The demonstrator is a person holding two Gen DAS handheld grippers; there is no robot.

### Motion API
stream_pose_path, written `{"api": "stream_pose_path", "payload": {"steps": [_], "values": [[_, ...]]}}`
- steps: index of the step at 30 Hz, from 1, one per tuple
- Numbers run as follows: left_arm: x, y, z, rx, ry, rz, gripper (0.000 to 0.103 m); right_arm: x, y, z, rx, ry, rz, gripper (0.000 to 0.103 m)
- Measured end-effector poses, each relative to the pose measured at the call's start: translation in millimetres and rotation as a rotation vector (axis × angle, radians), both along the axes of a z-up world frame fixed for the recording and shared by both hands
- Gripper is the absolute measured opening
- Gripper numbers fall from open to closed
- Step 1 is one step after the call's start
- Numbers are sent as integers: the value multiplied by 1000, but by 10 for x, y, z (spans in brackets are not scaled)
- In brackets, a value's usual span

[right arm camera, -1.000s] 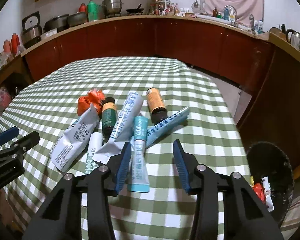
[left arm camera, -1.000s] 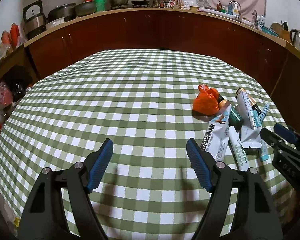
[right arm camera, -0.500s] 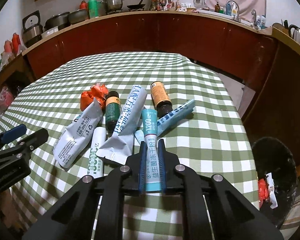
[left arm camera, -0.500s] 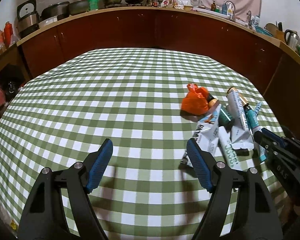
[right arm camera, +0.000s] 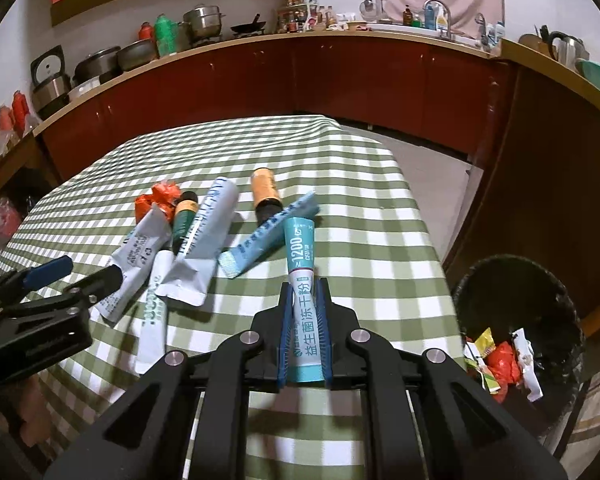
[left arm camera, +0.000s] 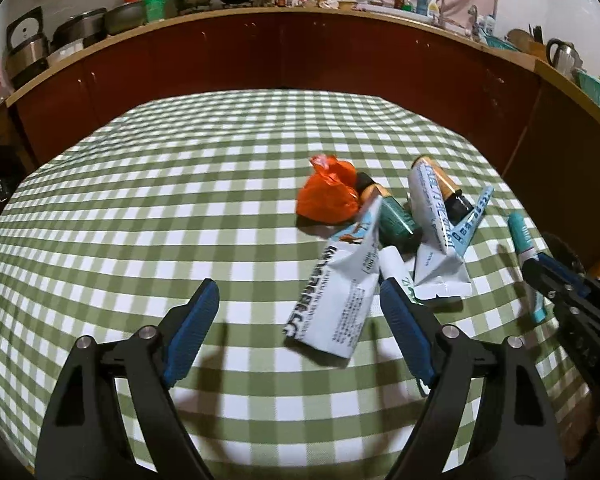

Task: Collect trash
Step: 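Grasp the white printed tube with the left tool while the right holds the blue tube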

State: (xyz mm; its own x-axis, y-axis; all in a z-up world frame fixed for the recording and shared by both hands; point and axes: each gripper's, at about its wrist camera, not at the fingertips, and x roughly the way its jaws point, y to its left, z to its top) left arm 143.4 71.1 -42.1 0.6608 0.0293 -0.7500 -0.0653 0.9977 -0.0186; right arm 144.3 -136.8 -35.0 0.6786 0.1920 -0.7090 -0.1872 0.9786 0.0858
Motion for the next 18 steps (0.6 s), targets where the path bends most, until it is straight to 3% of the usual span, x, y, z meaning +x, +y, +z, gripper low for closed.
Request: {"api": "stream_pose_path", "payload": {"steps": [2,9,18], "values": [[38,-22,-45,-19,19,-6,77,5,-47,5,6,-1,-6,13],[59,-63,-139,-30,45,-43,43,-9,-142,-4,28,-4,-16,13],[-32,-62,-139,-55,33,-51,29,-49,-192,-28,38,-4,-21,13]]}}
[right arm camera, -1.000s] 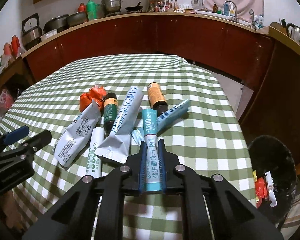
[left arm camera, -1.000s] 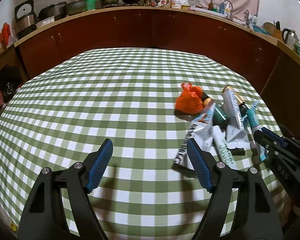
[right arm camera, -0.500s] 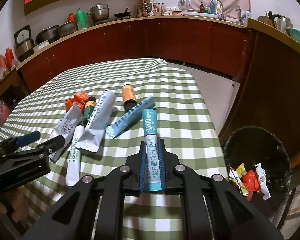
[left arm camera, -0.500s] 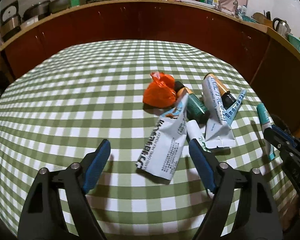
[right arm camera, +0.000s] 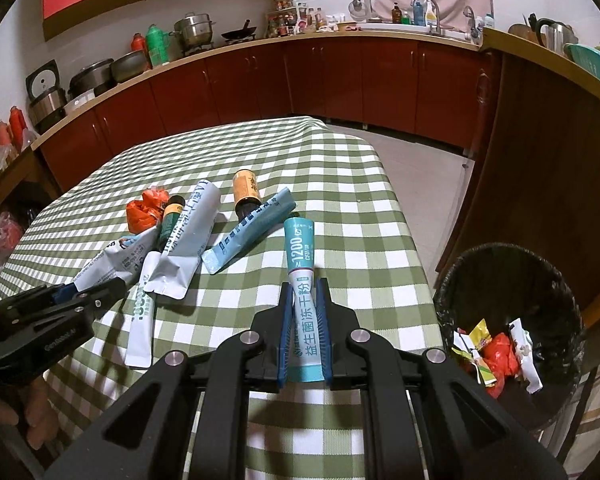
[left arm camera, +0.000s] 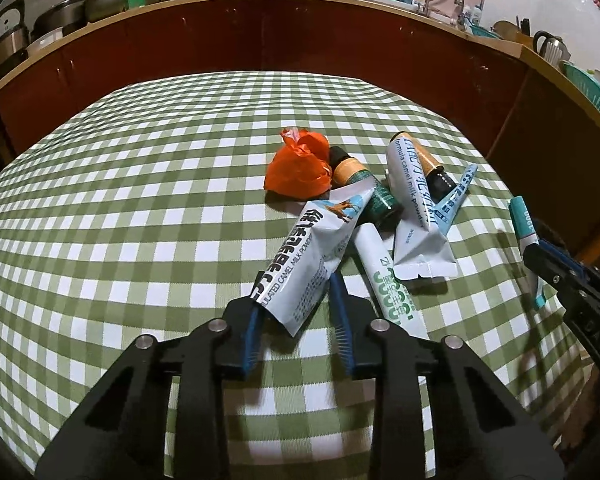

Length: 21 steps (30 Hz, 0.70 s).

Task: Collect trash
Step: 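Grasp the white printed tube with the left tool while the right holds the blue tube, then carry both tubes over the black bin and open both tools to drop them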

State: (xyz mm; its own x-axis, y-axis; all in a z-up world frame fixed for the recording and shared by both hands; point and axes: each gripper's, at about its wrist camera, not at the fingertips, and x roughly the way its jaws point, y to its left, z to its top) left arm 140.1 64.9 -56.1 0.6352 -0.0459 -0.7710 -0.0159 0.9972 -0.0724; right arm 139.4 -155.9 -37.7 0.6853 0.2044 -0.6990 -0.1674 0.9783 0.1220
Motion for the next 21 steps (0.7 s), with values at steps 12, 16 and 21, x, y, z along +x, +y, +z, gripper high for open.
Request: {"api": "stream_pose_path", "payload": {"steps": [12,16,21], "values": [[-356,69,163,1,-48,32,28,-133,-61,41,6,-20,-11,13],[-467,15,263,12,-75,33,28,-193,-124,67,3,-32,-25,13],[-544,-132,383,13,-106,19,28,-278,-271,96,-5,-48,-52,13]]}}
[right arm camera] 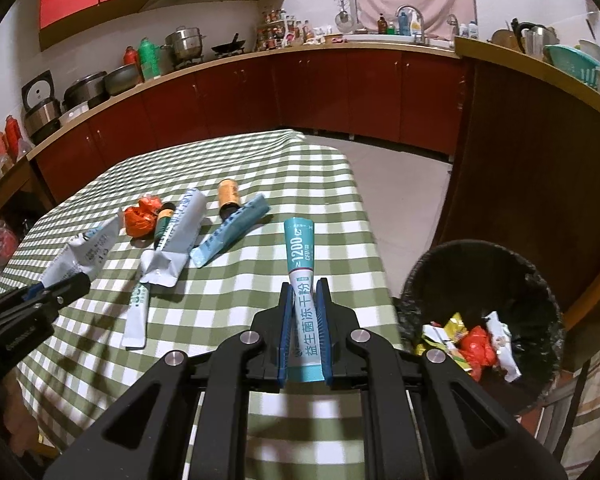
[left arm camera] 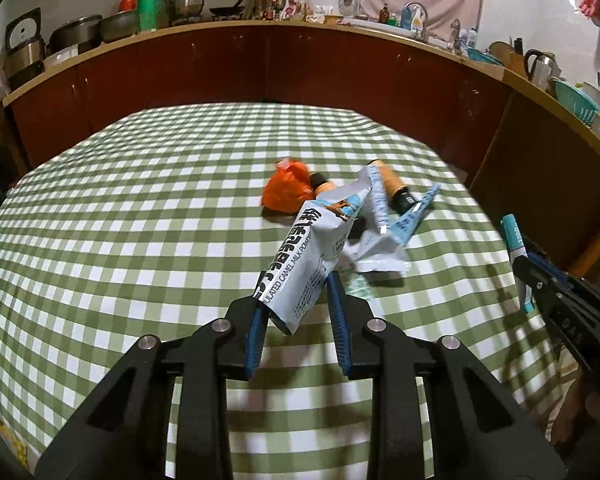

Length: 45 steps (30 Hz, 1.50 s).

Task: Collect trash
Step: 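Carry both tubes over the black bin and open both tools to drop them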

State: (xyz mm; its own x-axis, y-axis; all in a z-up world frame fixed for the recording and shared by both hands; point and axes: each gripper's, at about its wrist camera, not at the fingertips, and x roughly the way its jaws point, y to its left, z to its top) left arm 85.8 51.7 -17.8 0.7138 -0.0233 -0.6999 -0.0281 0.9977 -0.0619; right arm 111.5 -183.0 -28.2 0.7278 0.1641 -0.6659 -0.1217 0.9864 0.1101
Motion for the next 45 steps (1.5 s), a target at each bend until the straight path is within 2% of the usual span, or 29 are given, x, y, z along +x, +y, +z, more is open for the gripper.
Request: {"api": "stream_pose_path", "payload": {"steps": [10,24,28,45], "values": [[7,-677,156,12,-44,-128,27,-111,-501,49,-36,-32,-104,13],[279,-1865,18,40,-33,-314,27,-146,-1359,-93,-79,-16,-256,13],[355,-2134,-56,62,-21,-343,23,-139,-1545,-137,-71,-13,-279,13],[623,-2811,-242,101,16,-413,26,-3,-1906,-296,-17,4,-314,15]]}}
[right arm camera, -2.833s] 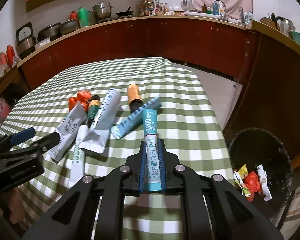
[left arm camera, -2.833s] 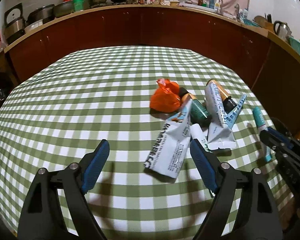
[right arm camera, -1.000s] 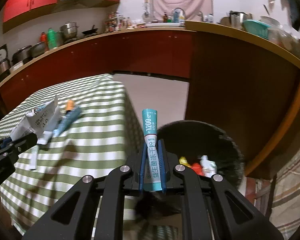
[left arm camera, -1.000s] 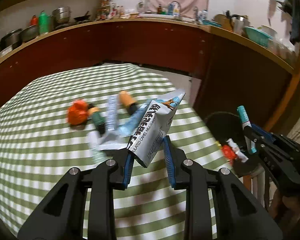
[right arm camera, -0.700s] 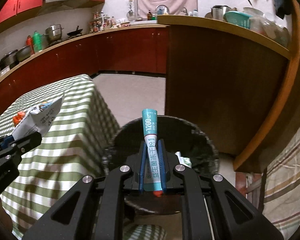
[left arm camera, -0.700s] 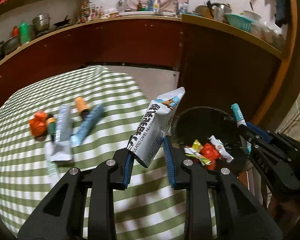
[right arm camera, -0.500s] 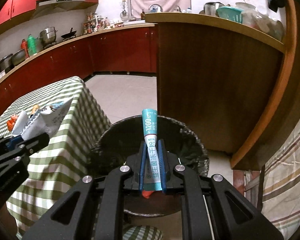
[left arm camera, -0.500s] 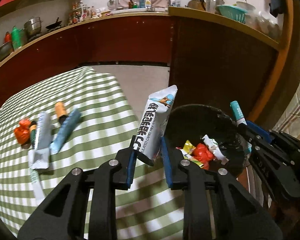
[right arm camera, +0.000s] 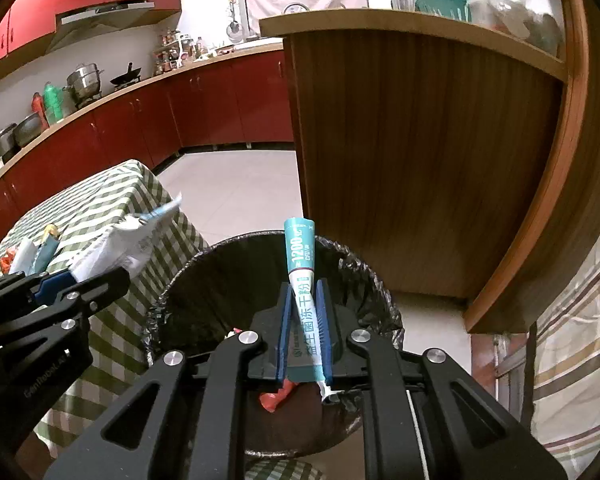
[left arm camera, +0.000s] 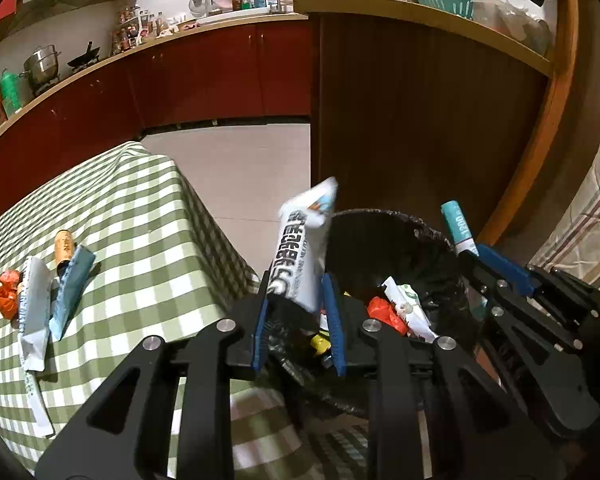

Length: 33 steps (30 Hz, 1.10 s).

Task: Collect trash
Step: 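Carry both tubes over the black bin and open both tools to drop them, then move both open tools back over the table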

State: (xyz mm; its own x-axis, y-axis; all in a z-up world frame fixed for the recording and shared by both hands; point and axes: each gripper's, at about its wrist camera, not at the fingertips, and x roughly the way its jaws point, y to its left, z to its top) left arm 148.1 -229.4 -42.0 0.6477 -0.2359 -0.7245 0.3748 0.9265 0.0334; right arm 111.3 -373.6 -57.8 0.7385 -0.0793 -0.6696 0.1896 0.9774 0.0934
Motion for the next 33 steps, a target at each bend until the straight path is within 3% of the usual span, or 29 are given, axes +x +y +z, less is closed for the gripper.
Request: {"api": "stream_pose_path", "payload": {"steps": [2,3,5,15,22,33], "values": [[22,-33,-29,5,8,-2,29,5,-23,-28,4,6,-7,17],[28,-32,-28,5,9,-1,41,2,-33,-32,4,7,-9,21],[31,-26,-27,1,6,7,48,1,-64,-34,4,5,-16,25],[-13,209,59,-21,15,45,52,-68,-45,33,-3,-12,-26,44],[-150,640,178,-21,1,102,54,-108,271,128,-24,-38,13,61],[-357,1649,271,-2,-5,297,58,-78,940,225,24,-46,147,65]]}}
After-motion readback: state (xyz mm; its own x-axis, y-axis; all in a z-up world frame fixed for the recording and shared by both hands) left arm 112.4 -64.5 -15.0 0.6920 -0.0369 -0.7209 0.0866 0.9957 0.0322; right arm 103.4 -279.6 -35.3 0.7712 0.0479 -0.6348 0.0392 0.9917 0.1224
